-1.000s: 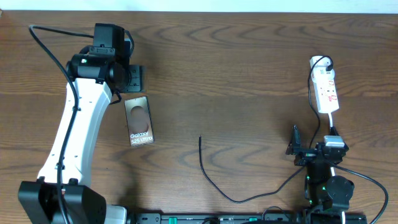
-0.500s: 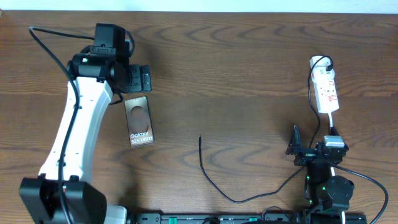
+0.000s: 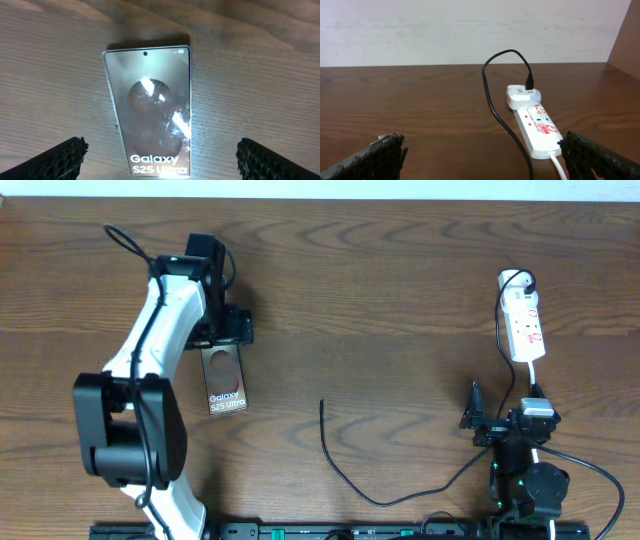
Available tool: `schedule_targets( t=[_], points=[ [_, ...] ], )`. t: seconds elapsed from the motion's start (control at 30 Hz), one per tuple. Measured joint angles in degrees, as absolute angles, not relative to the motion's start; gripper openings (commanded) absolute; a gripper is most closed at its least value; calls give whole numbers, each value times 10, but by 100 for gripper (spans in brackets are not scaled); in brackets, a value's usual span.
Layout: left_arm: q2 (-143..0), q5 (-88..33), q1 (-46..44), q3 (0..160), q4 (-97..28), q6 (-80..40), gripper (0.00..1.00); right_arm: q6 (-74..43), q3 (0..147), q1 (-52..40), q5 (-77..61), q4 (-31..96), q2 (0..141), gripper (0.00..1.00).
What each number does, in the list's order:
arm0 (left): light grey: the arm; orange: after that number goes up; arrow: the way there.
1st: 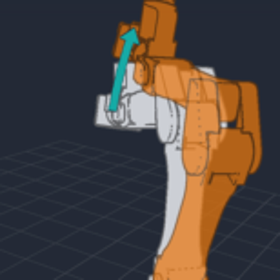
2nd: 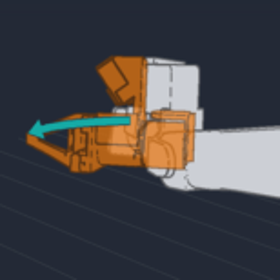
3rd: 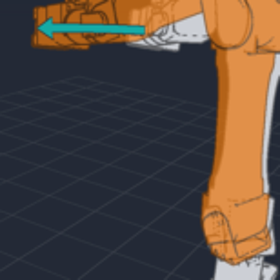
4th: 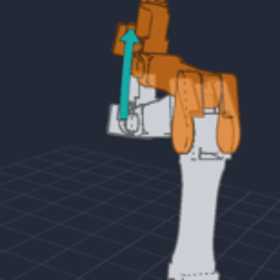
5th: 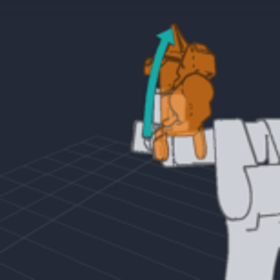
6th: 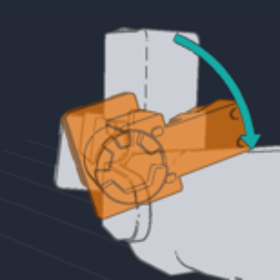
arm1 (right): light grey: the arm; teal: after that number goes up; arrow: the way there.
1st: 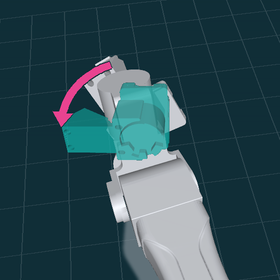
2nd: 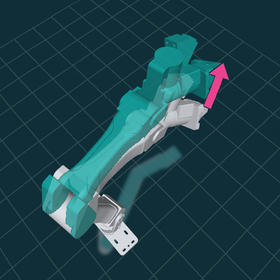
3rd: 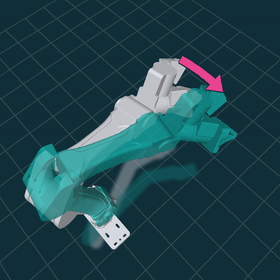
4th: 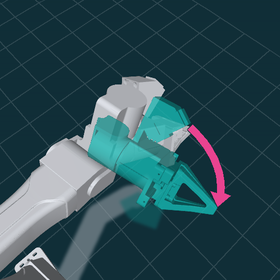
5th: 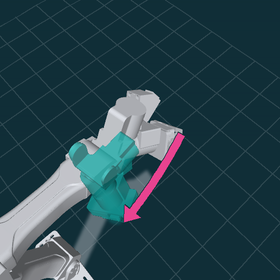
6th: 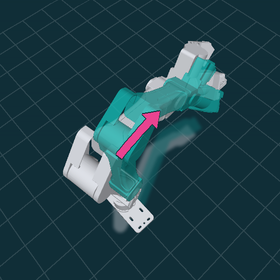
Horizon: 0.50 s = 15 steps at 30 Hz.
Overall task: Plug charger to phone and switch on socket
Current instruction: 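Lower the left gripper onto the phone and close on its sides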
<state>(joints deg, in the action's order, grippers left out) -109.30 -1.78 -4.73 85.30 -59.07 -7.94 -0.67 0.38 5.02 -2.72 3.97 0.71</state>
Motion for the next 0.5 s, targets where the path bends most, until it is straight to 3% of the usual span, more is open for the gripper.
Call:
schedule_targets(
  t=[0.5],
  points=[
    [-1102, -48, -47, 785, -554, -105, 98, -7, 4, 50, -27, 40, 7, 99]
  ],
)
